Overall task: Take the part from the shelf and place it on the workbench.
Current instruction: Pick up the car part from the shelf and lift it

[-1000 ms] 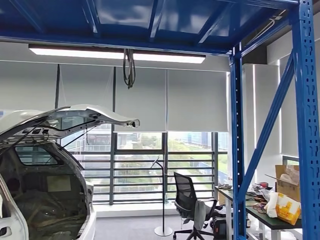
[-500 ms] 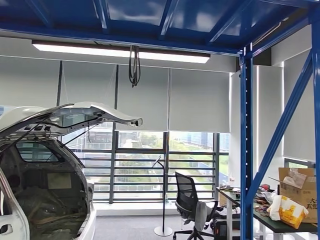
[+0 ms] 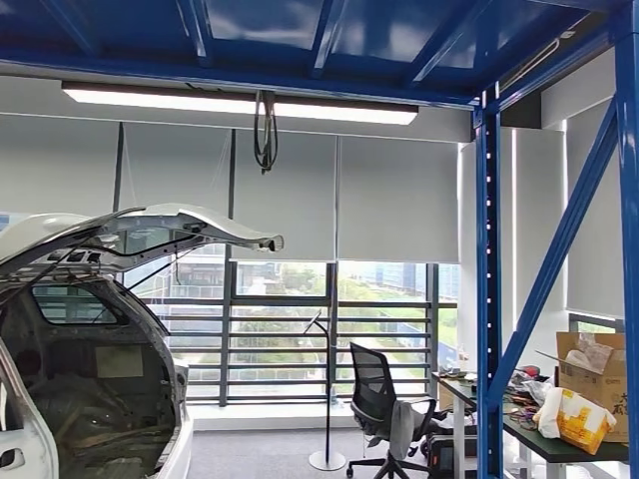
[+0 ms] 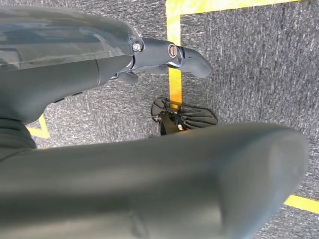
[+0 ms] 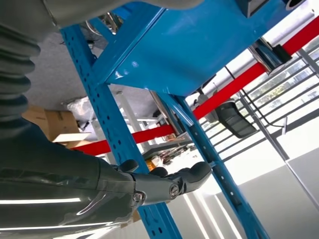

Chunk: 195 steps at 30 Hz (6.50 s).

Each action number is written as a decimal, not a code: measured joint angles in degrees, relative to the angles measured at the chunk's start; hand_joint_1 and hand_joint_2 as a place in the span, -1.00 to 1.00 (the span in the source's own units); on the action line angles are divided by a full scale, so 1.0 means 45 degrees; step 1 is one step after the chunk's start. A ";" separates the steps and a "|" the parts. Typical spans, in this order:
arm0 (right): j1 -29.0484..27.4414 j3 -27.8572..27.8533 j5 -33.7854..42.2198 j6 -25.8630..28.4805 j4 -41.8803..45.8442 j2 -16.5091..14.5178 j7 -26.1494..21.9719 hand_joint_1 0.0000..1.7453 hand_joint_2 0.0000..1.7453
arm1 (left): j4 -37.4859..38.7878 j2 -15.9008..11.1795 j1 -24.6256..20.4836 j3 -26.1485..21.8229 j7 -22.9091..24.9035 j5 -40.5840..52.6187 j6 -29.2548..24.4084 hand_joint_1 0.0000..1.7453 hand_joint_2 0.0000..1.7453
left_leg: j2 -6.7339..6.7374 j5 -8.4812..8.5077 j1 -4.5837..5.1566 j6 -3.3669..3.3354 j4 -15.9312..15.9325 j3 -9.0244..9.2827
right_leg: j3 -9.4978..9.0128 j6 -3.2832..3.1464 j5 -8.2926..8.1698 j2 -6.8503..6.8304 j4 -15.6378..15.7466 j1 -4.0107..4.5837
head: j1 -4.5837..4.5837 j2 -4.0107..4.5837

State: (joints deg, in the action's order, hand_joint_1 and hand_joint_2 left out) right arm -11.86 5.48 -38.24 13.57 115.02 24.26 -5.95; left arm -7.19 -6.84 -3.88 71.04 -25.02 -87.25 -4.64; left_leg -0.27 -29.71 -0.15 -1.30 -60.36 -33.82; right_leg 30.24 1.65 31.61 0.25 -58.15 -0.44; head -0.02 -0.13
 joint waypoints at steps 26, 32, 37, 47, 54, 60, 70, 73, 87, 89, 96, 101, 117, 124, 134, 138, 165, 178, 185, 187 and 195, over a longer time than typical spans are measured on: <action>0.0120 0.0344 -0.0036 -0.0027 0.0134 -0.0176 -0.0113 -1.00 1.00 | 0.0004 0.0001 -0.0028 0.0056 -0.0074 0.0000 0.0119 -1.00 -1.00 | 0.0008 -0.0327 -0.0181 0.0033 0.0534 0.0983 | 0.1374 0.0521 -0.0398 -0.0038 -0.1578 -0.0349 | 0.0000 0.0000; 0.0171 0.0357 -0.0057 -0.0081 0.0135 -0.0176 -0.0041 -1.00 1.00 | 0.0044 0.0000 -0.0085 0.0067 -0.0122 0.0000 0.0158 -1.00 -1.00 | -0.0001 -0.0700 -0.0182 0.0447 0.0518 0.1162 | 0.0837 -0.0019 -0.0483 0.0018 -0.0327 -0.0282 | 0.0012 -0.0002; 0.0230 0.0358 -0.0078 -0.0084 0.0179 -0.0169 -0.0039 -1.00 1.00 | 0.0042 0.0021 -0.0107 0.0067 -0.0130 0.0000 0.0171 -1.00 -1.00 | 0.0009 -0.1749 -0.0177 0.0435 -0.2937 -0.0887 | 0.0357 -0.0353 -0.0143 -0.0035 -0.0298 -0.0146 | 0.0015 -0.0001; 0.0391 0.0471 -0.0273 -0.0197 0.0154 -0.0147 -0.0035 -1.00 1.00 | 0.0063 0.0049 -0.0074 0.0073 -0.0115 0.0000 0.0104 -1.00 -1.00 | -0.0049 0.0509 0.0137 0.0091 -0.0322 -0.0726 | -0.0502 -0.0143 0.0612 0.0073 -0.0258 -0.0050 | 0.0025 -0.0012; 0.1010 0.0648 -0.1401 -0.0596 -0.0090 0.0191 0.0432 -1.00 1.00 | 0.0063 0.0061 -0.0164 0.0165 -0.0092 0.0000 0.0093 -1.00 -1.00 | -0.0073 0.0389 0.0138 0.0002 -0.0291 -0.0705 | -0.0651 -0.0108 0.0632 0.0011 0.0041 -0.0044 | 0.0024 -0.0008; 0.1867 0.0996 -0.2112 -0.1162 -0.0954 0.0394 0.0895 -1.00 1.00 | 0.0063 0.0068 -0.0237 0.0308 -0.0095 0.0006 0.0120 -1.00 -1.00 | -0.0072 0.0417 0.0148 -0.0049 -0.0292 -0.0683 | -0.0670 -0.0041 0.0590 0.0011 0.0064 -0.0048 | 0.0024 0.0000; 0.2821 0.1672 -0.3055 -0.1690 -0.2362 0.0726 0.1482 -1.00 1.00 | 0.0063 0.0068 -0.0289 0.0599 -0.0102 0.0019 0.0175 -1.00 -1.00 | -0.0072 0.0438 0.0133 -0.0069 -0.0293 -0.0652 | -0.0699 -0.0022 0.0577 0.0005 0.0063 -0.0031 | 0.0024 0.0000; 0.3220 0.1935 -0.3643 -0.1958 -0.2922 0.0756 0.1700 -1.00 1.00 | 0.0063 0.0068 -0.0309 0.0675 -0.0098 0.0035 0.0209 -1.00 -1.00 | -0.0069 0.0438 0.0125 -0.0068 -0.0292 -0.0652 | -0.0698 -0.0022 0.0578 0.0007 0.0063 -0.0022 | 0.0025 0.0000; 0.5595 0.4376 -0.6814 -0.0609 -0.7130 -0.1162 0.2837 -1.00 1.00 | 0.0063 -0.0004 -0.0672 0.1348 0.0107 0.0068 0.0215 -1.00 -1.00 | -0.0076 0.0446 0.0096 -0.0057 -0.0291 -0.0644 | -0.0717 -0.0024 0.0577 -0.0003 0.0057 0.0000 | 0.0027 0.0000; 0.5888 0.4587 -0.7206 -0.0464 -0.7497 -0.1414 0.3013 -1.00 1.00 | 0.0063 -0.0015 -0.0750 0.1437 0.0155 0.0089 0.0199 -1.00 -1.00 | -0.0072 0.0446 0.0097 -0.0056 -0.0291 -0.0645 | -0.0715 -0.0024 0.0577 -0.0001 0.0056 0.0000 | 0.0026 0.0000; 0.7240 0.5356 -0.8390 0.0148 -0.8791 -0.2606 0.3504 -1.00 1.00 | 0.0063 -0.0039 -0.1157 0.1795 0.0373 0.0194 0.0171 -1.00 -1.00 | -0.0073 0.0454 0.0092 -0.0050 -0.0291 -0.0638 | -0.0722 -0.0025 0.0576 0.0002 0.0054 0.0002 | 0.0027 0.0000; 0.7695 0.5625 -0.8561 0.0219 -0.9205 -0.3060 0.3577 -1.00 1.00 | 0.0063 -0.0044 -0.1269 0.1914 0.0425 0.0210 0.0151 -1.00 -1.00 | -0.0075 0.0454 0.0093 -0.0049 -0.0291 -0.0639 | -0.0725 -0.0025 0.0576 0.0001 0.0053 0.0001 | 0.0024 0.0000; 0.8740 0.5905 -0.6448 -0.0586 -1.0090 -0.3974 0.3280 -1.00 1.00 | 0.0063 -0.0144 -0.1303 0.2201 0.0481 0.0098 0.0137 -1.00 -1.00 | -0.0075 0.0454 0.0093 -0.0049 -0.0291 -0.0639 | -0.0724 -0.0025 0.0576 0.0001 0.0052 0.0002 | 0.0025 0.0000; 0.8891 0.5935 -0.6184 -0.0726 -1.0438 -0.4120 0.3237 -1.00 1.00 | 0.0063 -0.0155 -0.1266 0.2218 0.0470 0.0081 0.0137 -1.00 -1.00 | -0.0075 0.0454 0.0094 -0.0049 -0.0291 -0.0640 | -0.0722 -0.0025 0.0576 0.0000 0.0052 0.0001 | 0.0024 0.0000; 0.9397 0.5964 -0.5063 -0.1720 -1.1142 -0.4447 0.3265 -1.00 1.00 | 0.0063 -0.0176 -0.1132 0.2223 0.0336 0.0034 0.0141 -1.00 -1.00 | -0.0073 0.0454 0.0093 -0.0049 -0.0291 -0.0638 | -0.0724 -0.0025 0.0576 0.0001 0.0051 0.0002 | 0.0024 0.0000; 0.9705 0.6034 -0.4695 -0.2270 -1.1438 -0.4523 0.3355 -1.00 1.00 | 0.0063 -0.0202 -0.1080 0.2223 0.0283 0.0023 0.0152 -1.00 -1.00 | -0.0075 0.0454 0.0093 -0.0049 -0.0291 -0.0639 | -0.0722 -0.0025 0.0576 0.0001 0.0051 0.0002 | 0.0027 0.0000; 1.1431 0.7224 -0.3448 -0.4307 -1.3295 -0.4709 0.3628 -1.00 1.00 | 0.0063 -0.0223 -0.0916 0.2107 0.0132 0.0000 0.0259 -1.00 -1.00 | -0.0075 0.0454 0.0093 -0.0049 -0.0291 -0.0639 | -0.0722 -0.0025 0.0576 0.0001 0.0051 0.0001 | 0.0027 0.0000; 1.1952 0.7928 -0.2597 -0.4444 -1.4188 -0.5200 0.3683 -1.00 1.00 | 0.0063 -0.0223 -0.0949 0.2059 0.0106 0.0000 0.0291 -1.00 -1.00 | -0.0073 0.0454 0.0092 -0.0049 -0.0291 -0.0640 | -0.0721 -0.0025 0.0576 0.0001 0.0050 0.0002 | 0.0028 0.0000; 1.2213 0.8229 -0.1620 -0.4680 -1.4706 -0.5693 0.3521 -1.00 1.00 | 0.0063 -0.0223 -0.0955 0.2032 0.0097 0.0000 0.0397 -1.00 -1.00 | -0.0073 0.0454 0.0092 -0.0049 -0.0291 -0.0639 | -0.0721 -0.0025 0.0576 0.0002 0.0050 0.0002 | 0.0026 0.0000; 1.2285 0.8354 -0.1381 -0.4758 -1.4868 -0.5840 0.3484 -1.00 1.00 | 0.0063 -0.0223 -0.0958 0.2012 0.0089 0.0000 0.0407 -1.00 -1.00 | -0.0073 0.0454 0.0091 -0.0048 -0.0291 -0.0639 | -0.0721 -0.0025 0.0576 0.0002 0.0050 0.0002 | 0.0027 0.0000; 1.2571 0.8796 -0.1035 -0.4822 -1.5356 -0.6188 0.3439 -1.00 1.00 | 0.0063 -0.0223 -0.0962 0.1990 0.0086 0.0000 0.0444 -1.00 -1.00 | -0.0073 0.0455 0.0091 -0.0048 -0.0291 -0.0639 | -0.0721 -0.0025 0.0576 0.0002 0.0049 0.0001 | 0.0024 0.0000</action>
State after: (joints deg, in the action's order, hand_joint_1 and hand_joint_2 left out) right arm 44.71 45.06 -42.90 -8.13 45.92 -3.59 9.53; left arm -6.91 -7.85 -8.21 80.00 -24.63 -87.25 -2.64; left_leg -0.60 -27.66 0.26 -1.52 -61.67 -36.69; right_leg 27.00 1.54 34.20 0.26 -57.93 -0.43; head 0.09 -0.13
